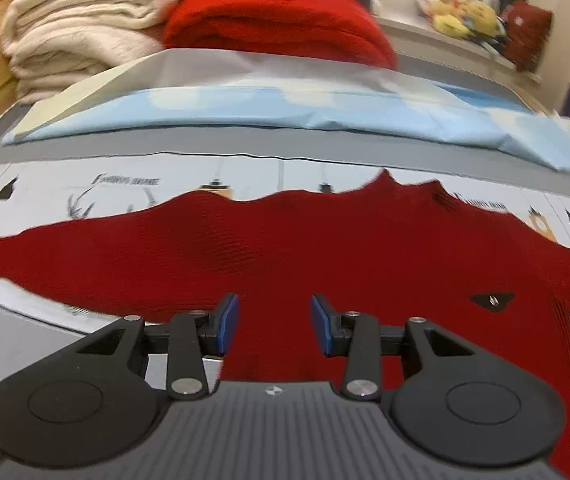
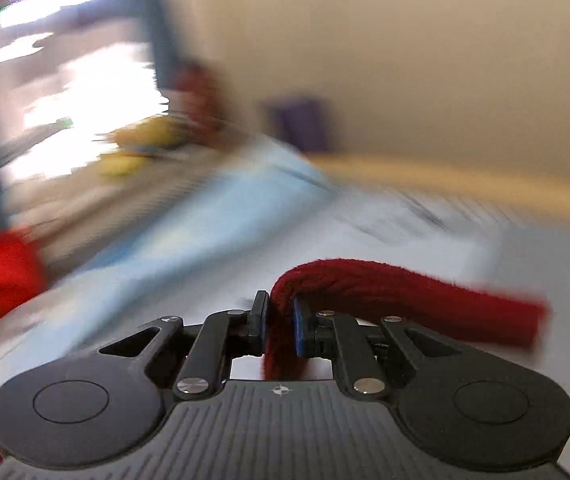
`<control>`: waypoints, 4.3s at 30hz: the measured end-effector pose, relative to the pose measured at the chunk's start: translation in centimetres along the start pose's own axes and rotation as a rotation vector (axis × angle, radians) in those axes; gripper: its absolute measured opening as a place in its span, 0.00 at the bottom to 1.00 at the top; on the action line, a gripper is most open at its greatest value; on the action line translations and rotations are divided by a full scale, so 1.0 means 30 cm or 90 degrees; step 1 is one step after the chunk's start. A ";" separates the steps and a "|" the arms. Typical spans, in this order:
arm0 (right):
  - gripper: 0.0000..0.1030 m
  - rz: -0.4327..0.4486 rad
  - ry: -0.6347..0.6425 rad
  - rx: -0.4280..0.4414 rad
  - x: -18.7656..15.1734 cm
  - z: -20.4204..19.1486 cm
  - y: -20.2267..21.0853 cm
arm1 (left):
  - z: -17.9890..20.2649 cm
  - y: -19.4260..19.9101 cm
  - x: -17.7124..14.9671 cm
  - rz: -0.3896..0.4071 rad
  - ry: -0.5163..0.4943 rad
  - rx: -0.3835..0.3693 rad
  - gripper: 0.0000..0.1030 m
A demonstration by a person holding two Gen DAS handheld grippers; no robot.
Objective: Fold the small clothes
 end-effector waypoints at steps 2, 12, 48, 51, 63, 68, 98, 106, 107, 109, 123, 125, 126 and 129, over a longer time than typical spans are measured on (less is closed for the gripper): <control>0.12 0.039 0.073 0.125 -0.019 -0.234 0.135 | -0.040 0.006 0.008 -0.002 0.024 0.008 0.43; 0.18 -0.344 0.289 0.503 -0.565 -0.813 0.481 | -0.224 0.021 0.056 -0.019 0.149 0.013 0.46; 0.29 -0.478 -0.168 0.108 -0.419 -0.216 0.004 | -0.237 -0.528 -0.032 -0.115 0.474 -0.203 0.38; 0.35 -0.485 -0.163 0.130 -0.416 -0.254 0.000 | -0.232 -0.526 -0.015 -0.100 0.462 -0.193 0.20; 0.30 -0.504 -0.156 0.138 -0.474 -0.302 -0.025 | -0.154 -0.313 0.087 -0.048 0.315 -0.094 0.11; 0.15 -0.511 -0.171 0.090 -0.489 -0.248 -0.047 | -0.154 -0.295 0.109 -0.023 0.287 -0.076 0.12; 0.45 -0.477 0.088 0.185 -0.386 -0.433 0.140 | -1.010 -0.240 0.011 0.000 0.568 0.082 0.39; 0.45 -0.488 0.114 0.185 -0.377 -0.438 0.157 | -1.231 -0.243 -0.123 0.020 0.694 0.051 0.42; 0.45 -0.490 0.113 0.187 -0.378 -0.442 0.159 | -1.244 -0.246 -0.129 0.031 0.711 0.040 0.42; 0.45 -0.490 0.116 0.189 -0.380 -0.453 0.164 | -1.248 -0.253 -0.131 0.043 0.716 0.026 0.42; 0.45 -0.488 0.133 0.193 -0.391 -0.490 0.181 | -0.930 -0.068 0.162 0.123 0.438 0.171 0.05; 0.45 -0.489 0.130 0.193 -0.387 -0.484 0.182 | -0.734 0.011 0.264 0.183 0.339 0.126 0.04; 0.45 -0.488 0.129 0.193 -0.384 -0.481 0.183 | -0.625 0.036 0.296 0.203 0.284 0.094 0.04; 0.45 -0.485 0.127 0.195 -0.376 -0.475 0.187 | -0.267 0.065 0.326 0.221 0.140 -0.043 0.04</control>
Point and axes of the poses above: each gripper's, at about its wrist camera, not at the fingertips, and y roughly against the way its jaws point, z to its right, x to its top, the point moved 4 cm from there along -y, roughly the way its jaws point, and after that the axes turned 6 degrees about -x, right-handed, at the moved point
